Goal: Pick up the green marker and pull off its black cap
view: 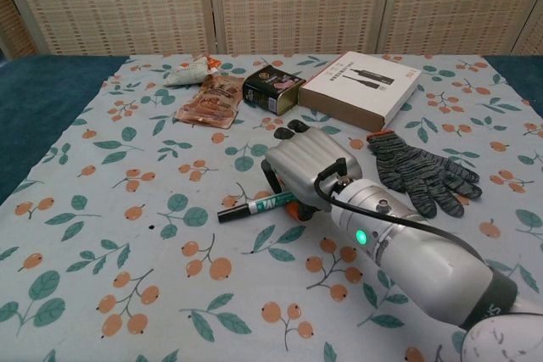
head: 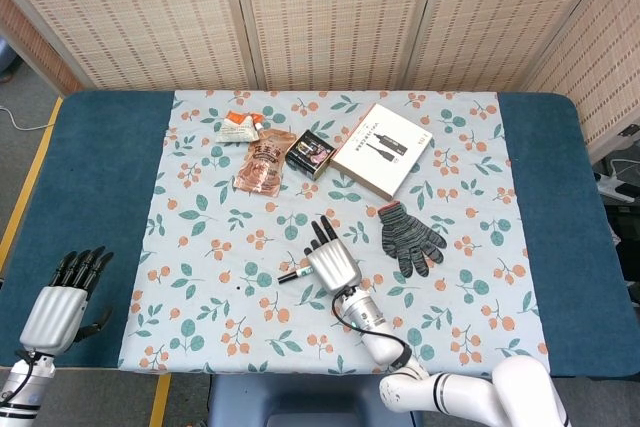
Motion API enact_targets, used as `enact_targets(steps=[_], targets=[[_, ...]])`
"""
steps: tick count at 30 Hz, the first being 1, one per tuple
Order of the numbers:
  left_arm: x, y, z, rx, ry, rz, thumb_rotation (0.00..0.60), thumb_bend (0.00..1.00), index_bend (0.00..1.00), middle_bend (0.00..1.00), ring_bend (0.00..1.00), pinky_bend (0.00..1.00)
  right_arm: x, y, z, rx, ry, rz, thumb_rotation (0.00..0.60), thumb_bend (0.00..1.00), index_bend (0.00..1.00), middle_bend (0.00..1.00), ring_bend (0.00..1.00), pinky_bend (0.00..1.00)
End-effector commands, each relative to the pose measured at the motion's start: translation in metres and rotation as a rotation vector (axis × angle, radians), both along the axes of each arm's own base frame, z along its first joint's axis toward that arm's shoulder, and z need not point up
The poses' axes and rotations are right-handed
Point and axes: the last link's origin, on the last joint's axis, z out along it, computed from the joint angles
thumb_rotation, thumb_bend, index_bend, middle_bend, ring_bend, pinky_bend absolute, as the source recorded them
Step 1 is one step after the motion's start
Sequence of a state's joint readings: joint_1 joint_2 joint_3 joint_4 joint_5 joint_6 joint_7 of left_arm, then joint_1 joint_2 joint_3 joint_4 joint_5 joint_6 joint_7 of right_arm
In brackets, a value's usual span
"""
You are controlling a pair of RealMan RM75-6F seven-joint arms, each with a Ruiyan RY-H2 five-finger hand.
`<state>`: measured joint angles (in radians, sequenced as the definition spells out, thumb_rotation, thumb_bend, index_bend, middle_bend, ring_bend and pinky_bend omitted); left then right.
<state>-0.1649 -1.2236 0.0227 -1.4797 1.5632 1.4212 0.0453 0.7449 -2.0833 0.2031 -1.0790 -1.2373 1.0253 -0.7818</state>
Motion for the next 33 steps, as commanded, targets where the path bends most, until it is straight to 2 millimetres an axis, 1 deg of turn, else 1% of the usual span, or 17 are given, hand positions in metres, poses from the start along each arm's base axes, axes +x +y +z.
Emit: enact_targets(steps=[1, 7, 9, 15, 17, 21, 24, 27, 28, 29, 30, 32, 33], targets=[[0.0, 0.0, 0.0, -0.001, 0.0, 0.0, 0.6, 0.35, 0.0, 0.0, 0.0, 0.03, 0.0, 0.0, 0.0, -0.002, 0.0, 0.0, 0.6, 0.25, 0.56, 0.44, 0.08, 0.0], [0.001, 0.0, 0.0, -0.002, 0.0, -0.003, 0.6, 0.35, 0.0, 0.0, 0.0, 0.03, 0.001, 0.001, -0.001, -0.004, -0.001, 0.0, 0.6, 0.26, 0.64, 0.51, 0.13, 0.0], [0.001, -0.001, 0.0, -0.002, 0.001, -0.002, 0.6, 0.35, 0.0, 0.0, 0.0, 0.03, 0.001, 0.001, -0.001, -0.007, -0.005, 0.004, 0.6, 0.27, 0.69, 0.55, 0.16, 0.0], [0.001, -0.001, 0.0, -0.003, 0.002, -0.004, 0.6, 0.34, 0.0, 0.0, 0.0, 0.03, 0.003, 0.003, -0.001, -0.027, -0.025, 0.031, 0.6, 0.29, 0.91, 0.72, 0.3, 0.0], [0.0, -0.001, -0.001, -0.004, 0.006, -0.004, 0.6, 0.34, 0.0, 0.0, 0.0, 0.03, 0.003, 0.004, -0.002, -0.033, -0.031, 0.041, 0.6, 0.3, 0.95, 0.76, 0.34, 0.0], [0.001, -0.001, -0.001, -0.009, 0.011, -0.007, 0.6, 0.35, 0.0, 0.0, 0.0, 0.03, 0.0, 0.007, -0.005, -0.033, -0.032, 0.052, 0.6, 0.32, 0.97, 0.78, 0.38, 0.0], [0.003, 0.0, -0.003, -0.013, 0.002, -0.027, 0.6, 0.4, 0.0, 0.0, 0.0, 0.04, -0.001, 0.009, -0.001, -0.04, -0.058, 0.075, 0.6, 0.32, 0.97, 0.8, 0.41, 0.0], [0.008, 0.005, -0.009, -0.016, -0.064, -0.054, 0.6, 0.43, 0.06, 0.01, 0.0, 0.11, -0.001, 0.01, 0.008, -0.049, -0.093, 0.093, 0.6, 0.32, 0.98, 0.8, 0.42, 0.0], [0.012, 0.009, -0.013, -0.009, -0.102, -0.064, 0.6, 0.43, 0.11, 0.04, 0.0, 0.14, -0.001, 0.01, 0.012, -0.052, -0.109, 0.092, 0.6, 0.32, 0.98, 0.8, 0.43, 0.0], [0.015, 0.012, -0.017, -0.007, -0.123, -0.076, 0.6, 0.43, 0.16, 0.08, 0.01, 0.18, -0.002, 0.009, 0.015, -0.055, -0.115, 0.091, 0.6, 0.32, 0.98, 0.81, 0.43, 0.0], [0.02, 0.016, -0.022, -0.01, -0.141, -0.089, 0.6, 0.43, 0.22, 0.14, 0.03, 0.23, -0.001, 0.008, 0.019, -0.06, -0.117, 0.094, 0.6, 0.32, 0.98, 0.81, 0.43, 0.0], [0.033, 0.026, -0.035, -0.037, -0.207, -0.107, 0.6, 0.43, 0.31, 0.25, 0.12, 0.36, 0.0, 0.006, 0.026, -0.07, -0.123, 0.097, 0.6, 0.32, 0.98, 0.81, 0.43, 0.0], [0.043, 0.032, -0.045, -0.062, -0.268, -0.107, 0.6, 0.43, 0.33, 0.27, 0.15, 0.39, 0.001, 0.005, 0.03, -0.073, -0.132, 0.088, 0.6, 0.32, 0.98, 0.81, 0.44, 0.0]])
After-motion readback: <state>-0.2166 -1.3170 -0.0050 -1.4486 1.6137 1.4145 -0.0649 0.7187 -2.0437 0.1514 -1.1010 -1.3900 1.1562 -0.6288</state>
